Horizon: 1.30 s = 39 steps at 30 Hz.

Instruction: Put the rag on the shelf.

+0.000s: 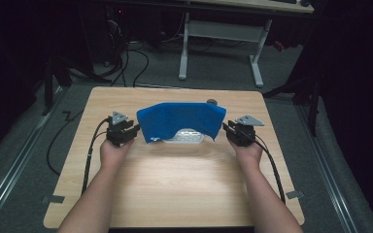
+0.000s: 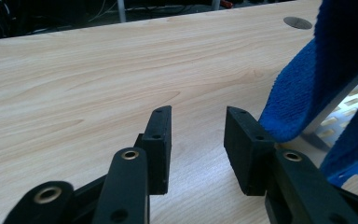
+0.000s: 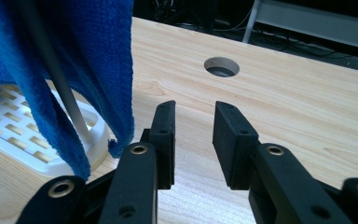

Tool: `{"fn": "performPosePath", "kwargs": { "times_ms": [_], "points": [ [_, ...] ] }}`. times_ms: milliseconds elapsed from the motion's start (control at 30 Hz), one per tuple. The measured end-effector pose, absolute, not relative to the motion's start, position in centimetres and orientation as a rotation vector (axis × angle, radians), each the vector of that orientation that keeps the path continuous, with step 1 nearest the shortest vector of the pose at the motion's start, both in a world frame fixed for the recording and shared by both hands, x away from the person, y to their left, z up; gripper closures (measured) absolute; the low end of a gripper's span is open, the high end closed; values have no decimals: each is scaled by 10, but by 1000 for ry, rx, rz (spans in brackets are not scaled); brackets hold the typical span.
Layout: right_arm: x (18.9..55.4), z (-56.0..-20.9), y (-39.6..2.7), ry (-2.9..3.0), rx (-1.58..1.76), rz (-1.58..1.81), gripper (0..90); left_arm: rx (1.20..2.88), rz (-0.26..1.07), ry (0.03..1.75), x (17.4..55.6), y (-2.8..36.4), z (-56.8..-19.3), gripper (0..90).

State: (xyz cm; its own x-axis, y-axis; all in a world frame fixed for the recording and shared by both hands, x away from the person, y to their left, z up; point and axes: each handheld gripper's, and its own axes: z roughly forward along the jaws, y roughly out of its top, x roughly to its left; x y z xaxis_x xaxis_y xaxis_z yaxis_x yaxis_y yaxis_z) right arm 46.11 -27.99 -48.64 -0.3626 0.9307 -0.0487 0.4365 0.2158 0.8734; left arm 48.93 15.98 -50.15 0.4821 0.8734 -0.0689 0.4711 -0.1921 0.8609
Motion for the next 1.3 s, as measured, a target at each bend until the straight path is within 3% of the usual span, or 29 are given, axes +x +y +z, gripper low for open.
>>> {"fn": "performPosePath", "kwargs": {
  "times_ms": [633,967,1300],
  "points": [
    [421,-476,-293,1895,1219,1045,539,1859,601,1117,441,176,-510,558],
    [362,-484,-291,1901,1168,1058,480,1868,570,1111,379,178,-512,494],
    [299,-497,-285,1934,1162,1063,452,1951,444,1019,317,135,-524,459]
  ]
}}
